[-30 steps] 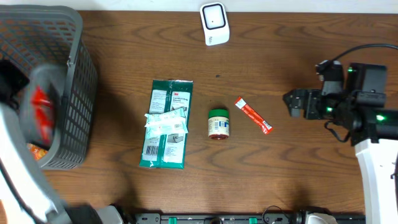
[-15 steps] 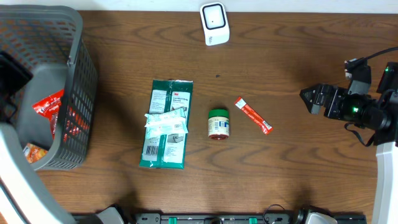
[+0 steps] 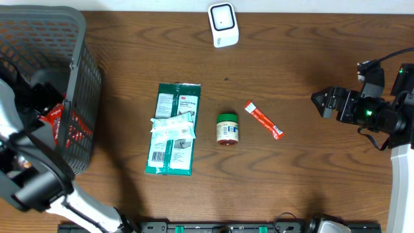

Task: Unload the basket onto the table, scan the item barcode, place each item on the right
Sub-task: 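Lift the red snack bag within the basket with the left gripper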

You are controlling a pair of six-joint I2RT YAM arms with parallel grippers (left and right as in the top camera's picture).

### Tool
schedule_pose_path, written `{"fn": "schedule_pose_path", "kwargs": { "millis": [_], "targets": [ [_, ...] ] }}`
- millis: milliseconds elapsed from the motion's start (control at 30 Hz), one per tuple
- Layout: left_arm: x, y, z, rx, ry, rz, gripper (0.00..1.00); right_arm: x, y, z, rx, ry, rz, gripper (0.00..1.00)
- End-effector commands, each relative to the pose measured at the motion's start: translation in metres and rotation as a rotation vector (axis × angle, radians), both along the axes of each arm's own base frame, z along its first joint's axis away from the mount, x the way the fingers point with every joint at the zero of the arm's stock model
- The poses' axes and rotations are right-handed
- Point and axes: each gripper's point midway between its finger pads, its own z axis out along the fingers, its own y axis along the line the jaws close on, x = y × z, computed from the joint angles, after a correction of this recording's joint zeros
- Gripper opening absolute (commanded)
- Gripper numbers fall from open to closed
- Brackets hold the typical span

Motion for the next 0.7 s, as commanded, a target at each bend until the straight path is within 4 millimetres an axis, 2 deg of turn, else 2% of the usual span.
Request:
{"fn": "schedule_pose_path", "kwargs": {
  "millis": [0,200,367,400,467,500,533,600,667],
  "targets": [
    [0.005,-0.010,-0.022,-0.088,0.004,-0.056,0.86,0.002,-0.001,0.002,-0.001,-0.004,0.001,0.99],
    [-0.006,0.000,-0.049,-0.060,0.103,-0.054,0.86,0.002,-0.001,0.001,-0.001,-0.003,0.001,0.99],
    [-0.011,-0.003,-0.064,-0.073,0.129,-0.054,0.86,0.002,-0.002,0.001,-0.003,-0.003,-0.001,0.99],
    [-0.012,-0.004,-0.067,-0.076,0.132,-0.054,0.81,0.002,-0.002,0.001,-0.003,-0.003,-0.001,0.99],
    [-0.013,-0.005,-0.070,-0.077,0.134,-0.054,0.64,0.002,-0.002,0.001,-0.003,-0.003,-0.001,0.99],
    [-0.012,-0.004,-0.070,-0.076,0.131,-0.054,0.46,0.002,-0.002,0.001,-0.003,-0.003,-0.001,0.99],
    [-0.011,-0.004,-0.069,-0.073,0.128,-0.051,0.40,0.002,-0.002,0.001,-0.003,-0.003,-0.001,0.99],
    [-0.010,-0.003,-0.067,-0.070,0.124,-0.051,0.31,0.002,-0.002,0.001,-0.003,-0.003,-0.001,0.99],
    [-0.007,-0.003,-0.061,-0.076,0.107,-0.050,0.31,0.002,-0.002,0.001,-0.003,-0.003,0.000,0.99]
  ]
}}
